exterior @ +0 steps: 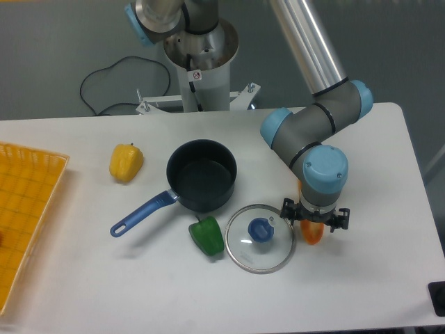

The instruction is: Pick up the long bread

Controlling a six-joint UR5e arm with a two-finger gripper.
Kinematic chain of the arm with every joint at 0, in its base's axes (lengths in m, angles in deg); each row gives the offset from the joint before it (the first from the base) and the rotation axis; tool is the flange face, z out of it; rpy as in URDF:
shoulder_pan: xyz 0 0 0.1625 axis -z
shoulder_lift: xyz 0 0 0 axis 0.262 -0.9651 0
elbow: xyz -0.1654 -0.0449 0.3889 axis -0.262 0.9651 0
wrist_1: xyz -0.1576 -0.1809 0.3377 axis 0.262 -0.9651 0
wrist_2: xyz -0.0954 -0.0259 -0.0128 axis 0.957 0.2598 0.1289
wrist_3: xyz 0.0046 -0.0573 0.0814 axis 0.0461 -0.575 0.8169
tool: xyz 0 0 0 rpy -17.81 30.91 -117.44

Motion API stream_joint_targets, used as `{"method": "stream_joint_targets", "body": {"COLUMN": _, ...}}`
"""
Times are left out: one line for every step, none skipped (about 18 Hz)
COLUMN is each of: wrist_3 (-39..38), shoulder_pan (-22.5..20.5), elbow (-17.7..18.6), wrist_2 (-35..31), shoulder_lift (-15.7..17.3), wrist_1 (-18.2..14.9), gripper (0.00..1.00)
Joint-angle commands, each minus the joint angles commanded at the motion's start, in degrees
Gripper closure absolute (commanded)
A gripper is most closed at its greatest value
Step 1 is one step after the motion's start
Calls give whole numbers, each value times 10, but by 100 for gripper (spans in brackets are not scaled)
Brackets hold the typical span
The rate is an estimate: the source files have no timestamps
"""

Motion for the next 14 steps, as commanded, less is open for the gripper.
{"method": "stream_joint_targets", "body": {"wrist_3": 0, "shoulder_pan": 1, "elbow": 0, "wrist_2": 0, "shoulder_lift": -1, "wrist_1": 0, "gripper": 0}}
{"method": "stream_joint_targets", "body": {"wrist_3": 1, "shoulder_pan": 2, "elbow": -1, "wrist_2": 0, "shoulder_lift": -1, "wrist_1": 1, "gripper": 0}}
{"method": "stream_joint_targets", "body": {"wrist_3": 1, "shoulder_pan": 3, "elbow": -1, "wrist_2": 0, "shoulder_lift": -2, "wrist_1": 1, "gripper": 0}}
{"method": "stream_joint_targets", "body": {"wrist_3": 1, "shoulder_pan": 3, "elbow": -2, "wrist_2": -1, "shoulder_lift": -2, "wrist_1": 2, "gripper": 0}}
{"method": "stream_joint_targets", "body": {"wrist_3": 2, "shoulder_pan": 3, "elbow": -2, "wrist_2": -1, "shoulder_lift": -1, "wrist_1": 1, "gripper": 0}}
{"method": "stream_joint_targets", "body": {"wrist_3": 2, "shoulder_pan": 3, "elbow": -4, "wrist_2": -1, "shoulder_lift": 1, "wrist_1": 0, "gripper": 0}}
{"method": "stream_joint_targets", "body": {"wrist_3": 3, "shoulder_pan": 3, "elbow": -5, "wrist_2": -5, "shoulder_lift": 3, "wrist_1": -2, "gripper": 0}}
{"method": "stream_joint_targets", "body": {"wrist_3": 3, "shoulder_pan": 3, "elbow": -5, "wrist_2": -23, "shoulder_lift": 4, "wrist_1": -2, "gripper": 0}}
{"method": "stream_joint_targets", "body": {"wrist_3": 3, "shoulder_pan": 3, "elbow": -5, "wrist_2": -43, "shoulder_lift": 4, "wrist_1": -2, "gripper": 0}}
{"method": "stream_joint_targets", "body": {"wrist_3": 3, "shoulder_pan": 3, "elbow": -4, "wrist_2": -51, "shoulder_lift": 4, "wrist_1": -1, "gripper": 0}}
{"method": "stream_joint_targets", "body": {"wrist_3": 3, "shoulder_pan": 3, "elbow": -4, "wrist_2": -52, "shoulder_lift": 4, "wrist_1": -1, "gripper": 0}}
{"method": "stream_joint_targets", "body": {"wrist_3": 3, "shoulder_pan": 3, "elbow": -4, "wrist_2": -52, "shoulder_lift": 3, "wrist_1": -1, "gripper": 0}}
{"method": "stream_joint_targets", "body": {"wrist_3": 0, "shoulder_pan": 4, "elbow": -4, "wrist_2": -52, "shoulder_lift": 2, "wrist_1": 0, "gripper": 0}}
{"method": "stream_joint_targets", "body": {"wrist_3": -3, "shoulder_pan": 4, "elbow": -2, "wrist_2": -52, "shoulder_lift": 1, "wrist_1": 0, "gripper": 0}}
